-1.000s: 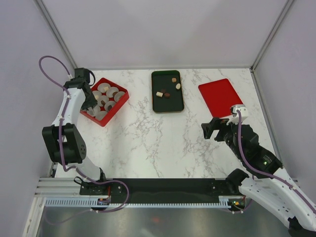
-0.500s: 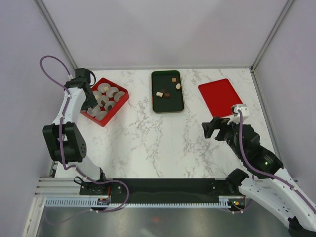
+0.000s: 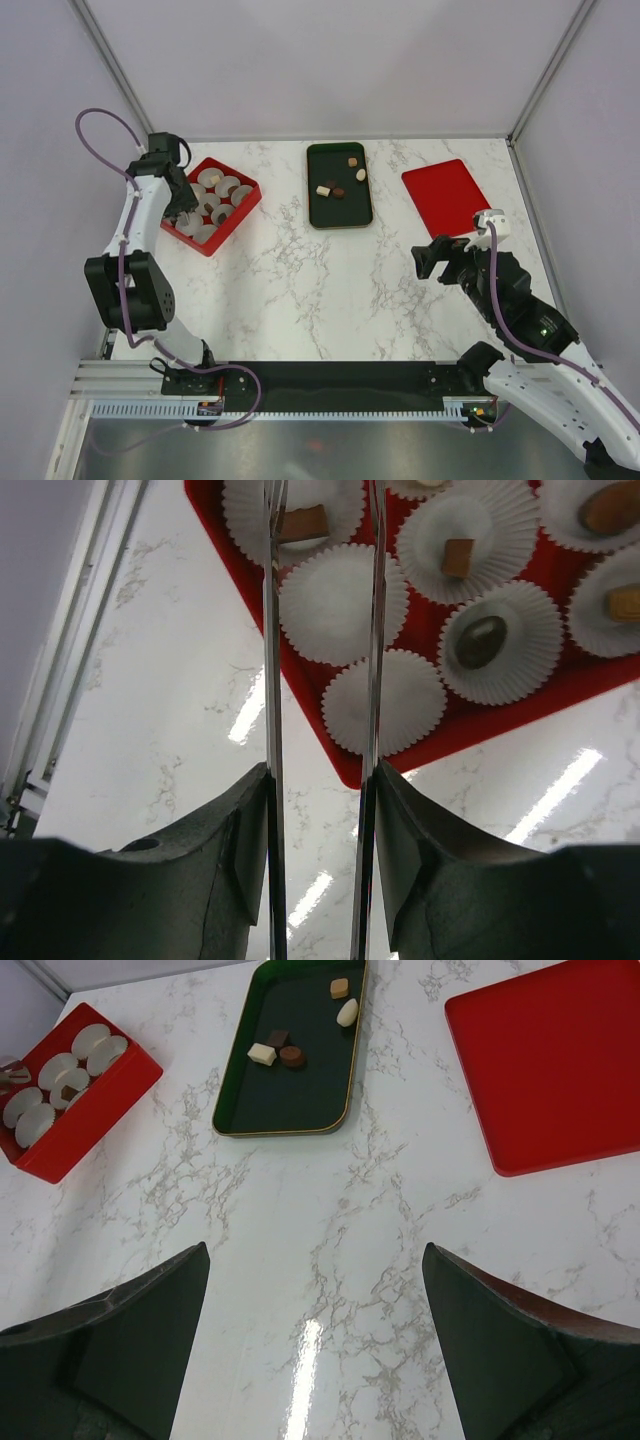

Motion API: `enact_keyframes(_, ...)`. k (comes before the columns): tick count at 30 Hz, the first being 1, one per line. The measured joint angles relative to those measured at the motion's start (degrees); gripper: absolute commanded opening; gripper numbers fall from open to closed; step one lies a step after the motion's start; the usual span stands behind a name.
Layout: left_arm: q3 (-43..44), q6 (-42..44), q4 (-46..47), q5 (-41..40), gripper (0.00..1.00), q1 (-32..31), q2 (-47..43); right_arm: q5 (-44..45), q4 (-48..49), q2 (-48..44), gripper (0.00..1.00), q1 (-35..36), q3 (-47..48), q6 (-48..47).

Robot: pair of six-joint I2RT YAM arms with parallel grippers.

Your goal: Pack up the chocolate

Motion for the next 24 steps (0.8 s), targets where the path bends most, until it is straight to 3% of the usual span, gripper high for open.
enact_keyframes(5,2.19,0.48,-0.09,4.44,0.5,-2.69,-3.56,0.57,-0.55,0.0,0.97,0.0,1.68,0.0)
enact_keyframes(13,6.4,0.76,0.0,6.51,0.5,-23.91,-7.04,1.05,-2.23,0.46,0.96,0.0,3.63,0.02)
enact_keyframes(24,9.64,0.76,3.26,11.61,0.5,-37.2,-0.04,1.07,-3.39,1.09,0.96,0.0,3.74,0.92)
